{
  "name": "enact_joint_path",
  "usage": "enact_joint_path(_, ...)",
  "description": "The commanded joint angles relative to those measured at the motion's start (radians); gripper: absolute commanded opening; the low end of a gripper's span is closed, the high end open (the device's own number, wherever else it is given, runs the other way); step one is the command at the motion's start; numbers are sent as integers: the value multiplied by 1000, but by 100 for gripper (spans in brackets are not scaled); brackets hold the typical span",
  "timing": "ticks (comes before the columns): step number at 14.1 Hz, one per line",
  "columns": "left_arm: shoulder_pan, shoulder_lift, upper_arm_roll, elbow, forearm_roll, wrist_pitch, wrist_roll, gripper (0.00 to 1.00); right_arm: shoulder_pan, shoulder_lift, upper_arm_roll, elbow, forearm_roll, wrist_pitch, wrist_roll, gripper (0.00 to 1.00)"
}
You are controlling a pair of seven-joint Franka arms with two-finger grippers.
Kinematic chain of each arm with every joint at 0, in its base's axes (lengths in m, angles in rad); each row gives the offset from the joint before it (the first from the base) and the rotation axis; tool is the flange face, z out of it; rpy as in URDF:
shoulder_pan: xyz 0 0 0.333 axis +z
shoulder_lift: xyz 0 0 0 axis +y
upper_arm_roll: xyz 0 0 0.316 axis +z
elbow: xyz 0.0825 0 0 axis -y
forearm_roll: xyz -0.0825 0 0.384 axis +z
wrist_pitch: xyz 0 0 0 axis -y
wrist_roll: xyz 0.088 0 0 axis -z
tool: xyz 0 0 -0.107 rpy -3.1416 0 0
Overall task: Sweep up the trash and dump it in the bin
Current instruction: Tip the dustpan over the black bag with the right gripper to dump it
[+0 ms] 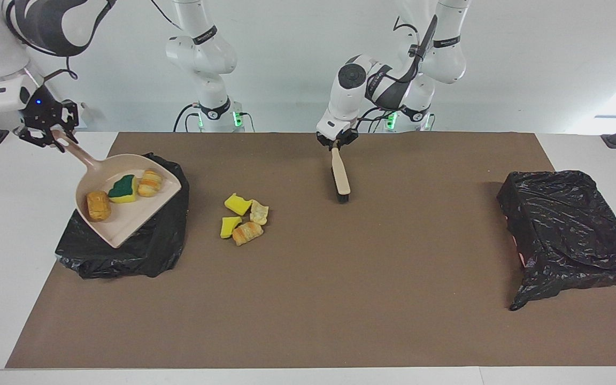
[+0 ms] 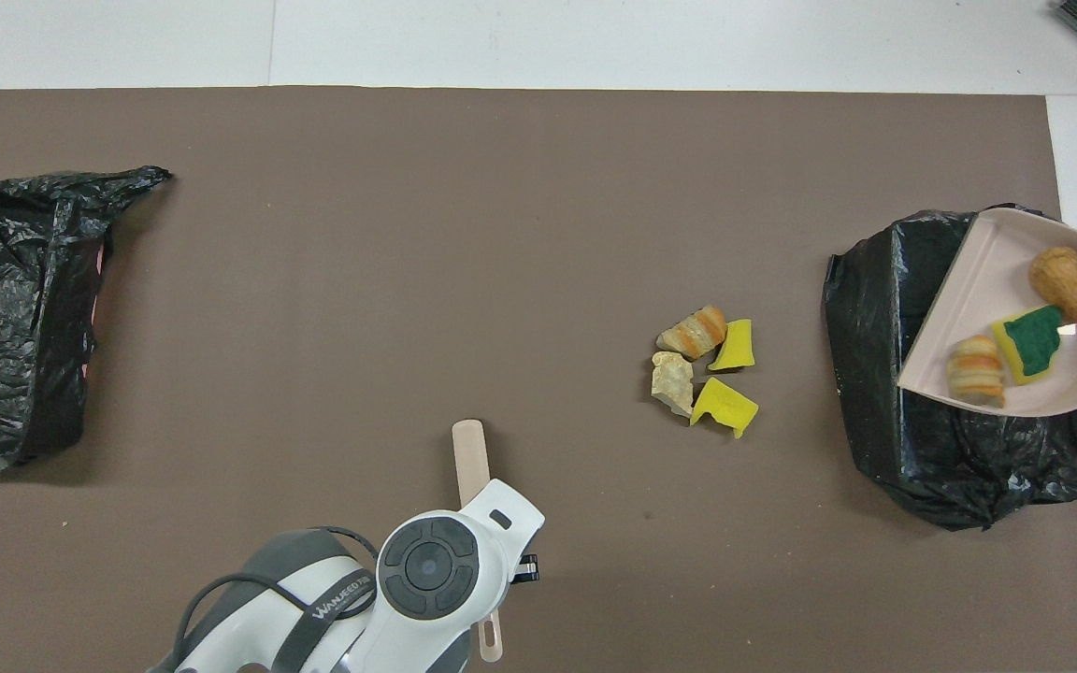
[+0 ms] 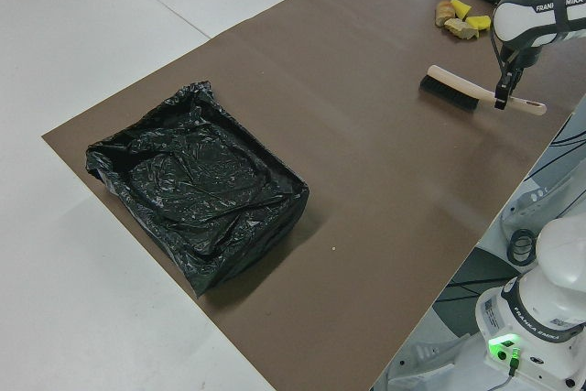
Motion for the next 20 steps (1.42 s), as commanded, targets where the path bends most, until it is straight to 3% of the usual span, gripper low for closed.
enact_joint_path(1, -16, -35, 18, -32, -22, 22, -11, 0, -6, -14, 20, 1, -141, 17, -141, 0)
enact_joint_path(2, -16, -36, 18, -34, -22, 20, 1, 0, 3, -9, 27, 0, -207, 51, -181, 0)
enact_joint_path(3, -11, -27, 19, -26, -22, 26, 11, 11, 14, -3, 37, 1, -257, 63, -219, 0)
enact_joint_path(4, -2, -17, 21, -14, -22, 29, 23, 57, 46, 2, 44, 1, -325, 78, -230, 0)
enact_joint_path(5, 7, -6, 22, 4, -22, 29, 37, 86, 77, 2, 44, -2, -400, 88, -223, 0)
enact_joint_path(6, 17, 17, 25, 43, -18, 20, 38, 100, 110, 3, 47, -2, -467, 86, -218, 0)
enact_joint_path(13, 248, 78, 30, 253, 83, -44, 167, 100, 292, 2, 49, -3, -843, 63, -172, 0)
enact_joint_path(18, 461, 103, 31, 429, 92, -202, 420, 100, 390, 0, 66, 8, -864, -94, -54, 0)
enact_joint_path(20, 526, 109, 30, 483, 164, -256, 514, 100, 431, -9, 73, 11, -853, -174, -16, 0)
